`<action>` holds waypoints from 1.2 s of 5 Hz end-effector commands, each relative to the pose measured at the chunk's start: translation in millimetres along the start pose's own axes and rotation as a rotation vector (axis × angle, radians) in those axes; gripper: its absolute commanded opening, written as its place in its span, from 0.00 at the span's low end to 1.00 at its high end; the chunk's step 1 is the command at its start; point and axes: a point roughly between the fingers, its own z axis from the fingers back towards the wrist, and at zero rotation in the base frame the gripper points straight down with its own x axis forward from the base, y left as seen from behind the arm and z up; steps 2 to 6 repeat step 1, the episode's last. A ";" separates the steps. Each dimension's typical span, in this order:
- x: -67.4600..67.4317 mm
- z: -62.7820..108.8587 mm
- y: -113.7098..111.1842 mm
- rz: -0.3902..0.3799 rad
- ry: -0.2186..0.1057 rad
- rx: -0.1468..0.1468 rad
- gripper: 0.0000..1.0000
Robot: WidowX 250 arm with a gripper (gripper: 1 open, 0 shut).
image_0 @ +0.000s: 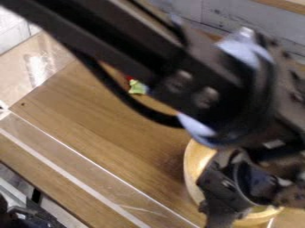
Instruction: Remove the green block from the brown bowl and put it on the table
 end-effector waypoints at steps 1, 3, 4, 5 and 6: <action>-17.3 11.0 -5.6 -0.054 0.032 -0.035 0.00; -17.3 11.0 -5.6 -0.054 0.032 -0.035 0.00; -17.3 11.0 -5.6 -0.054 0.032 -0.035 0.00; -17.3 11.0 -5.6 -0.054 0.032 -0.035 0.00; -17.3 11.0 -5.6 -0.054 0.032 -0.035 0.00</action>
